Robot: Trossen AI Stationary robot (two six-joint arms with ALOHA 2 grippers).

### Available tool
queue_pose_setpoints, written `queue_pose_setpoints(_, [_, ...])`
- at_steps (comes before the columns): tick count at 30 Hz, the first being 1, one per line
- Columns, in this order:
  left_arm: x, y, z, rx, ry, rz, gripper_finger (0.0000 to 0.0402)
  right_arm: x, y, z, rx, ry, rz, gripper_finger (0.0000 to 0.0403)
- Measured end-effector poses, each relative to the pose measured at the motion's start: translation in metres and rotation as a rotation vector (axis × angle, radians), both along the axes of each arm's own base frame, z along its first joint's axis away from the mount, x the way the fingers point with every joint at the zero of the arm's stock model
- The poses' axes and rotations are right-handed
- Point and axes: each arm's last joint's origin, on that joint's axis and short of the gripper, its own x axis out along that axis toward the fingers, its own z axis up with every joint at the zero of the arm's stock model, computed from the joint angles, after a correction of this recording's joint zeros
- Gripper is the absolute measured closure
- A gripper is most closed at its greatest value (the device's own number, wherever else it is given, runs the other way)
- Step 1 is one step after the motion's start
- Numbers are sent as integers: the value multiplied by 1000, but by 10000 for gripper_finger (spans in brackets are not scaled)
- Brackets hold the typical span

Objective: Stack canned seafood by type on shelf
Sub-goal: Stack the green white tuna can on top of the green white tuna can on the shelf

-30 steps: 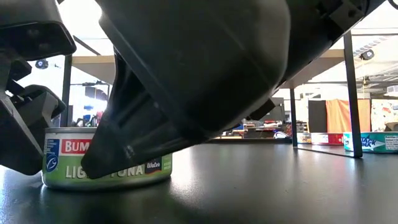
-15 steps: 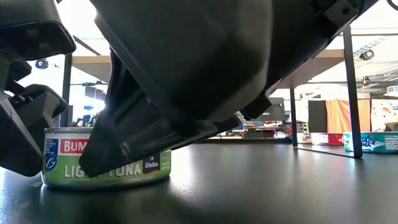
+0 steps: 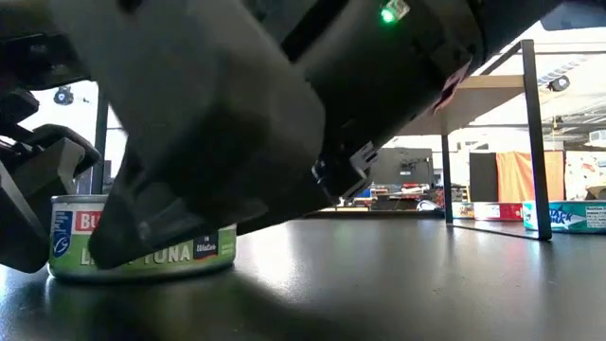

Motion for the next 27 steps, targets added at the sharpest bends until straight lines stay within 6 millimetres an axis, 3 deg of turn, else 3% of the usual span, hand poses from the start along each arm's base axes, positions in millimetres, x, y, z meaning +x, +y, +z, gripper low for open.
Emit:
queue_pose_setpoints(13, [1, -1, 1, 10, -4, -32, 210, 3, 1, -8, -52, -56, -39, 19])
queue_pose_setpoints(20, [4, -4, 6, 10, 9, -34, 210, 4, 2, -5, -38, -65, -57, 45])
queue_pose_setpoints(27, [14, -15, 25, 11, 109, -34, 210, 0, 5, 19, 4, -40, -14, 49])
